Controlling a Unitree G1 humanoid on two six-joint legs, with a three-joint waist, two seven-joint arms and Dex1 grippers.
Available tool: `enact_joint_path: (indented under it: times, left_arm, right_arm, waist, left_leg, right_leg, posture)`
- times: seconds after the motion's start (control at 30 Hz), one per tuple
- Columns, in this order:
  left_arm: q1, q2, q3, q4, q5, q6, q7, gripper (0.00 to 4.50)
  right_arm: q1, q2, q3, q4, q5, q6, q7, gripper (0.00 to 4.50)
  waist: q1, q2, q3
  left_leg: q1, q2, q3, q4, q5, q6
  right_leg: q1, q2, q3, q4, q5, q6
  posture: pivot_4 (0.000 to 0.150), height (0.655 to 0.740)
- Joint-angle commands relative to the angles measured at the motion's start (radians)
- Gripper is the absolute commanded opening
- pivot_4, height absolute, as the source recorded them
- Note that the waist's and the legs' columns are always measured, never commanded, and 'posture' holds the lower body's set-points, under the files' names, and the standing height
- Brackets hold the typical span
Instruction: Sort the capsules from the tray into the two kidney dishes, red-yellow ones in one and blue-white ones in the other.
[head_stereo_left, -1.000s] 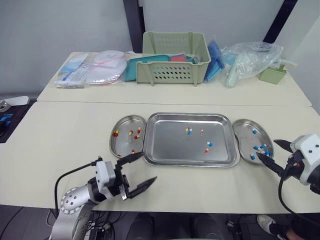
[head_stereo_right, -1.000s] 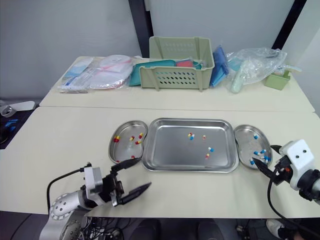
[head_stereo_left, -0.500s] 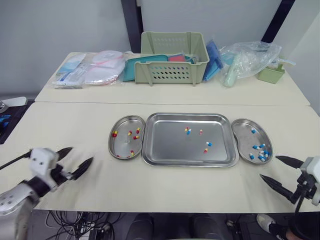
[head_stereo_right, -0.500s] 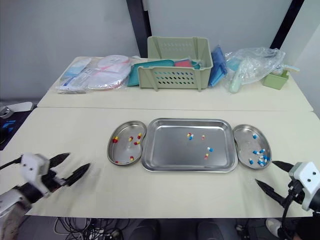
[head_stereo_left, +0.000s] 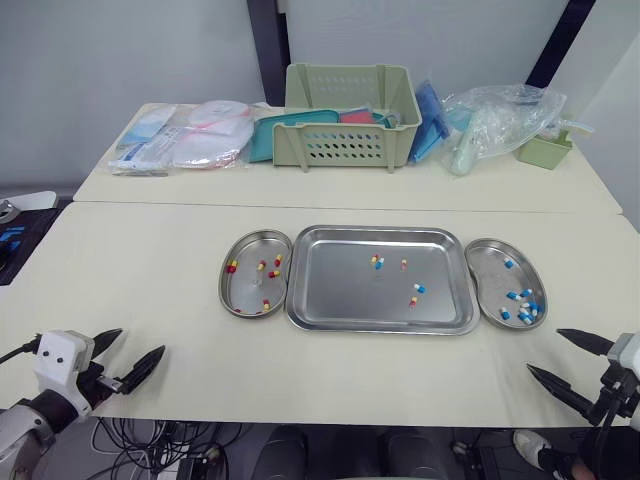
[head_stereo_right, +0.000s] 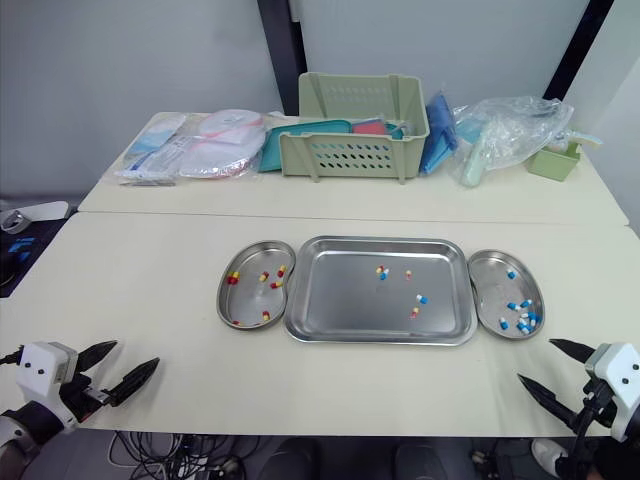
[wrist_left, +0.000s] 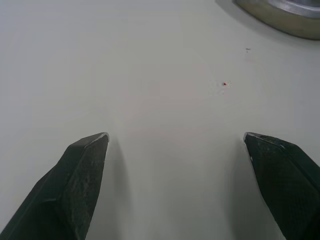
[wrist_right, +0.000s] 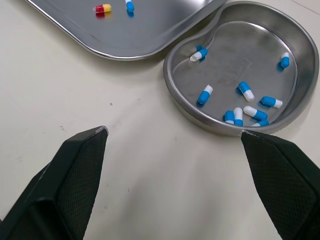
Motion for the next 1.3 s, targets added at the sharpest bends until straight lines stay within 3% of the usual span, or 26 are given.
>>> enact_joint_path:
  times: [0.03,0.17,0.4,0.6,0.8,1.0,1.17,1.3]
  left_arm:
    - [0.030,-0.003,0.004,-0.140,-0.025,0.025,-0.005,4.50]
    - [0.081,-0.025,-0.054,-0.358,-0.088,0.131,-0.001,4.50]
    - [0.124,-0.059,-0.223,-0.594,-0.072,0.157,-0.011,4.50]
    - [0.051,-0.132,-0.360,-0.602,-0.019,0.110,0.020,4.50]
    - [0.052,-0.162,-0.395,-0.550,0.001,0.052,-0.002,4.50]
    - [0.037,-0.172,-0.424,-0.495,0.014,-0.007,-0.025,4.50]
    - [0.007,-0.176,-0.441,-0.452,0.023,-0.040,-0.033,4.50]
    - [-0.015,-0.185,-0.453,-0.437,0.021,-0.049,-0.033,4.50]
  right_arm:
    - [0.002,-0.006,-0.006,0.007,-0.003,-0.023,-0.006,4.48]
    - [0.006,-0.006,-0.004,0.023,-0.003,-0.031,-0.005,4.48]
    - [0.028,0.004,-0.011,0.028,0.000,-0.044,-0.010,4.48]
    - [0.052,0.014,0.000,0.018,-0.005,-0.061,-0.016,4.48]
    - [0.067,0.017,0.006,-0.020,0.005,-0.055,-0.024,4.48]
    - [0.099,-0.014,0.042,-0.183,0.067,0.062,-0.007,4.48]
    - [-0.057,-0.049,0.167,-0.386,0.134,0.236,-0.125,4.48]
    - [-0.389,0.007,0.389,-0.405,0.083,0.402,-0.331,4.48]
  waist:
    - [0.000,0.000,0.000]
    - [0.000,0.000,0.000]
    - [0.001,0.001,0.000]
    - [0.001,0.001,0.000]
    - [0.000,0.002,-0.001]
    - [0.000,0.002,-0.001]
    - [-0.004,0.002,-0.001]
    - [-0.005,0.000,-0.001]
  left_leg:
    - [0.000,0.000,0.000,0.000,0.000,0.000]
    - [0.000,0.000,0.000,0.000,0.000,0.000]
    - [0.000,0.000,0.001,0.000,0.000,0.000]
    - [0.000,0.000,0.001,0.000,0.000,0.000]
    - [0.000,0.000,0.001,0.000,0.000,0.000]
    - [0.000,0.000,0.001,0.000,0.000,0.000]
    - [0.000,0.000,0.000,0.001,0.000,0.000]
    - [0.000,0.000,0.000,0.001,0.000,0.000]
  right_leg:
    - [0.000,0.000,0.000,0.000,0.000,0.000]
    - [0.000,0.000,0.000,0.000,0.000,0.000]
    - [0.000,0.000,0.001,0.000,0.000,0.000]
    - [0.001,0.000,0.001,0.000,0.000,0.000]
    - [0.000,0.000,0.001,0.000,0.000,0.000]
    - [0.001,0.000,0.001,0.000,0.000,0.000]
    - [0.000,0.000,0.001,0.001,0.000,0.000]
    - [0.000,0.001,0.000,0.001,0.000,0.000]
  posture:
    - [0.150,0.7400]
    - [0.150,0.7400]
    - [0.150,0.7400]
    - [0.150,0.7400]
    - [0.150,0.7400]
    - [0.150,0.7400]
    - [0.150,0.7400]
    - [0.150,0.7400]
